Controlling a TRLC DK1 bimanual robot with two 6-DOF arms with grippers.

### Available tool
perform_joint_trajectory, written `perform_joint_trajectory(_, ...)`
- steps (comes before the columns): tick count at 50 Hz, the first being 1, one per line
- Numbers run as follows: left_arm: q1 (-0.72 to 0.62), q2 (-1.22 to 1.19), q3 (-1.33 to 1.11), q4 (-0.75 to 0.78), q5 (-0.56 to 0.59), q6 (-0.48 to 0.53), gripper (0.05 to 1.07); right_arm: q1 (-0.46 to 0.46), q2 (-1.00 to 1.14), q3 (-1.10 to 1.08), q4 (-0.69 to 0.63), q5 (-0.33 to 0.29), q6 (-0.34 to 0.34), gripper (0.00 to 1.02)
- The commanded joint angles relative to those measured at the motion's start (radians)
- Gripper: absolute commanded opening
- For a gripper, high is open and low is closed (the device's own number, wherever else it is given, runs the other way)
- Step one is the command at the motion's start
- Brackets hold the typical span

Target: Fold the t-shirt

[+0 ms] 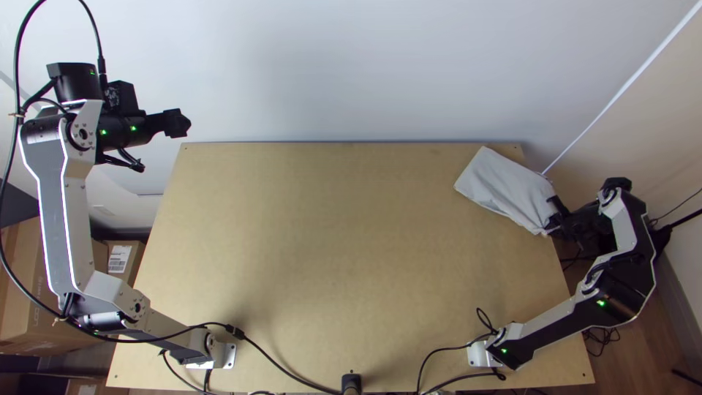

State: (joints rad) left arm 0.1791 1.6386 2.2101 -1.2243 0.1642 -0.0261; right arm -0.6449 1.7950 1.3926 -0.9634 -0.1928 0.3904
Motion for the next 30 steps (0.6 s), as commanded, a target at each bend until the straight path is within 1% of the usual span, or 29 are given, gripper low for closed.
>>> perform_joint_trajectory(1, -0.004, -0.020, 0.002, 0.005, 0.008, -0.006, 1.03, -0.010, -0.006, -0.020, -0.020, 0.013, -0.013, 0.89)
perform_joint_trajectory(2, -0.004, -0.020, 0.002, 0.006, 0.008, -0.006, 1.03, -0.010, -0.011, -0.015, -0.018, 0.013, -0.013, 0.91)
perform_joint_trajectory(5, -0.001, -0.025, 0.003, 0.006, 0.008, -0.001, 1.03, -0.009, -0.045, -0.006, 0.000, 0.018, -0.013, 0.91)
perform_joint_trajectory(8, 0.007, -0.028, 0.005, 0.006, 0.008, 0.002, 1.03, 0.013, -0.097, -0.018, 0.051, 0.053, -0.024, 0.91)
perform_joint_trajectory(12, 0.016, -0.036, 0.005, 0.006, 0.008, 0.003, 1.03, 0.054, -0.183, -0.052, 0.129, 0.089, -0.078, 0.92)
perform_joint_trajectory(13, 0.019, -0.039, 0.005, 0.006, 0.008, 0.003, 1.03, 0.070, -0.207, -0.064, 0.152, 0.092, -0.094, 0.95)
perform_joint_trajectory(15, 0.019, -0.046, 0.007, 0.008, 0.006, 0.003, 1.03, 0.097, -0.258, -0.086, 0.193, 0.093, -0.127, 0.97)
perform_joint_trajectory(19, 0.020, -0.059, 0.007, 0.019, 0.008, 0.003, 1.03, 0.157, -0.344, -0.118, 0.272, 0.092, -0.183, 0.97)
perform_joint_trajectory(21, 0.020, -0.063, 0.007, 0.022, 0.008, 0.003, 1.03, 0.179, -0.376, -0.122, 0.304, 0.090, -0.196, 0.97)
perform_joint_trajectory(25, 0.023, -0.076, 0.005, 0.022, 0.006, 0.000, 1.03, 0.245, -0.460, -0.145, 0.437, 0.081, -0.212, 0.98)
perform_joint_trajectory(28, 0.023, -0.091, 0.002, 0.023, 0.006, -0.005, 1.03, 0.278, -0.508, -0.149, 0.508, 0.073, -0.226, 0.98)
perform_joint_trajectory(30, 0.026, -0.106, -0.007, 0.031, 0.006, -0.008, 1.03, 0.310, -0.540, -0.152, 0.552, 0.072, -0.248, 0.98)
